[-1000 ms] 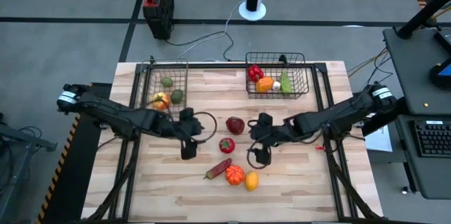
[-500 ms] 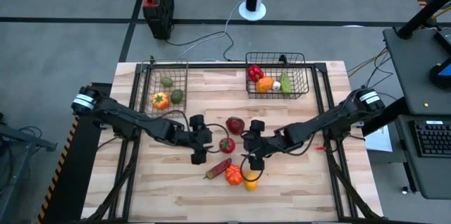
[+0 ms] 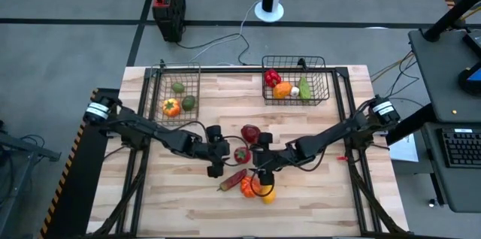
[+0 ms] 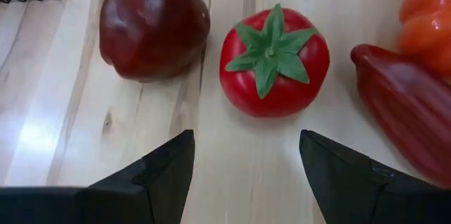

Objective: Sort produce into baskets
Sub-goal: Put the tomato into the brown wire basket

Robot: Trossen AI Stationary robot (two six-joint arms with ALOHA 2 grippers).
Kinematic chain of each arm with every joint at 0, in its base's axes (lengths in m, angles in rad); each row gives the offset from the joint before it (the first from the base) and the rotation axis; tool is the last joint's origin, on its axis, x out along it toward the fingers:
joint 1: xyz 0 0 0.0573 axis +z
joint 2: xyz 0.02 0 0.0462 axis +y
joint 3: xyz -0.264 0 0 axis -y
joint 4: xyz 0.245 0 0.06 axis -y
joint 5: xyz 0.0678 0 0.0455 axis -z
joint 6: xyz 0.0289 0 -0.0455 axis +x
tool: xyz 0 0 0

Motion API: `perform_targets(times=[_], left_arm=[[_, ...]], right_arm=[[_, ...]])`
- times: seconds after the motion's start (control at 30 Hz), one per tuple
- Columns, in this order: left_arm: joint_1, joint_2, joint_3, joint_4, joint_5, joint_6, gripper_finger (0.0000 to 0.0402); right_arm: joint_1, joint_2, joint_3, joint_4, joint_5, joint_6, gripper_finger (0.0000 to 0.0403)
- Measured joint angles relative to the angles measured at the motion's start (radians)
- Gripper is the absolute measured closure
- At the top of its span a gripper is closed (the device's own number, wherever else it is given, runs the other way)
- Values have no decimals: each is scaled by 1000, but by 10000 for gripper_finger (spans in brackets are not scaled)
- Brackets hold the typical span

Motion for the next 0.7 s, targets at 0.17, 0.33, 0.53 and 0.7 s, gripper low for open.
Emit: perform_targets(times=[0.17,0.33,0.53,0.7], left_arm=[[0,21,0,-1,0,0,163],[-2,-15,0,-66,0,-12,163],[-10,-142,-11,-140,-1,-38,163],[-48,-261,-24,-141,-64,-34,163]], right_arm=[[-24,41,0,59,-1,1,58],[-48,61,0,84,-1,2,58],[-65,65,0,90,-2,14,58],[-68,80,1,120,-5,18,58]])
